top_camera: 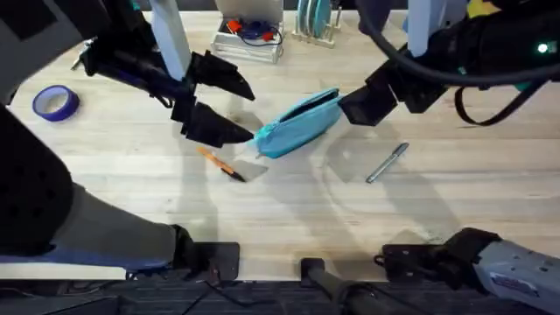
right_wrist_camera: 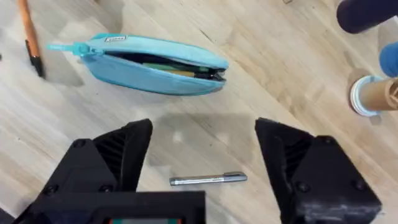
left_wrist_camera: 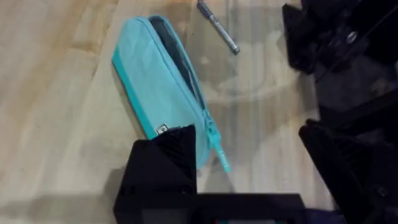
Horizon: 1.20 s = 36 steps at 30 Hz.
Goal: Unzip the bag, pick up the pens from the table one at a time and place them inside, then zip the bag closed.
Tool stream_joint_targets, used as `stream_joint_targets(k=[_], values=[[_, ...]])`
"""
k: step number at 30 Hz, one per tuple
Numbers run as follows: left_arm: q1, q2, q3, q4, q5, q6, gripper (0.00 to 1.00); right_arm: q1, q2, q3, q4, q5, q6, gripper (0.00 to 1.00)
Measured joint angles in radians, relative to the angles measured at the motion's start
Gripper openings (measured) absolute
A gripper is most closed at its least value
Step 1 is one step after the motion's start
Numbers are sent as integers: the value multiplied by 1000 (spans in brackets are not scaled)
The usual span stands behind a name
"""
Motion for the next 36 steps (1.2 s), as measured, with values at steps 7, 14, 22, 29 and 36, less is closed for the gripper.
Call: stream_joint_targets(k=[7, 14, 22, 29, 36], values=[[26, 0, 9, -33, 16, -138, 997, 0, 0, 0, 19, 0, -1, 998], [119, -8, 41, -24, 10, -223, 999, 0, 0, 0, 45, 0, -57, 998], [182, -181, 45, 29, -87, -397, 999, 0, 0, 0, 45, 0, -80, 998], [182, -358, 49, 55, -207, -634, 997, 0, 0, 0, 45, 0, -84, 998], [182, -528, 51, 70, -325, -854, 997, 0, 0, 0, 42, 0, -86, 998]])
